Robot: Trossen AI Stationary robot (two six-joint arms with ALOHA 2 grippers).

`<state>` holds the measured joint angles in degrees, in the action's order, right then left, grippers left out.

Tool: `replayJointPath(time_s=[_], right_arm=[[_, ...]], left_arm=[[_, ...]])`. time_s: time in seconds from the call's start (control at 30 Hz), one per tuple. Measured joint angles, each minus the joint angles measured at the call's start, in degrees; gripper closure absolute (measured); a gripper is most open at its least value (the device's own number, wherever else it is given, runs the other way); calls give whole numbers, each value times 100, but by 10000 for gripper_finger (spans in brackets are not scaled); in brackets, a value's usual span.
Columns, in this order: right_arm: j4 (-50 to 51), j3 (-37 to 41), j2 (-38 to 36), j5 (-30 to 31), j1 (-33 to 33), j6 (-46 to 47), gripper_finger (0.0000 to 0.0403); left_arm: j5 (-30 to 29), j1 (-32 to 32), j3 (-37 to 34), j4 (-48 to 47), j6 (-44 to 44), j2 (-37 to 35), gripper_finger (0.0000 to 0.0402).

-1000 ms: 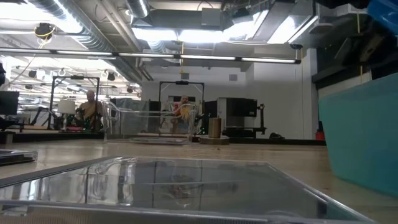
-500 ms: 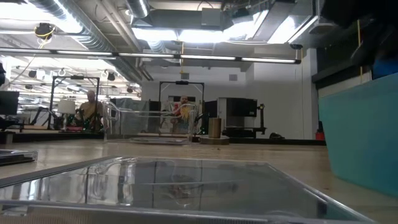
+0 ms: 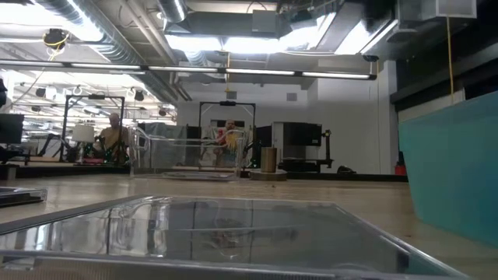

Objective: Pick & place jewel cases by type
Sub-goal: Put the left black cd case into the transparent bin

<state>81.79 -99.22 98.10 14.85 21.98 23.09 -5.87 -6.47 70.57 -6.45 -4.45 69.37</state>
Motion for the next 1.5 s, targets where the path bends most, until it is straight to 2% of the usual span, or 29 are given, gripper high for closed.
replayJointPath(time_s=[0.17,0.3,0.43,0.53,0.6,0.7,0.9,1.0,1.1,1.27,1.5], right_arm=[[-609,-213,-85,1100,-159,-520,234],[-1128,-15,-427,2018,-221,-519,234],[-1334,343,-837,2977,-243,-224,234],[-1595,874,-1251,3631,-305,68,234],[-1875,1363,-1548,3759,-403,183,234],[-2632,2211,-2020,3574,-613,-28,234],[-4941,3906,-2791,1916,-1137,-845,234],[-5750,4402,-2978,1398,-1378,-1156,234],[-6001,4606,-3041,1036,-1606,-1502,234],[-5998,4625,-3051,653,-1959,-2132,234],[-6163,4625,-3051,-24,-2477,-2853,234]], left_arm=[[401,65,0,-361,-471,-1,294],[367,371,-2,-965,-640,-1,301],[-183,952,-2,-2051,-1009,-1,311],[-858,1475,-13,-3073,-1754,0,319],[-1254,1829,-127,-3547,-2392,4,324],[-1527,2310,-378,-4016,-3445,21,330],[-1552,3070,-1061,-3986,-5464,103,337],[-1503,3433,-1339,-3991,-6255,219,345],[-1235,3829,-1573,-3976,-6994,380,360],[-407,4525,-1725,-3961,-8013,853,395],[154,5049,-1726,-3579,-8840,1580,400]])
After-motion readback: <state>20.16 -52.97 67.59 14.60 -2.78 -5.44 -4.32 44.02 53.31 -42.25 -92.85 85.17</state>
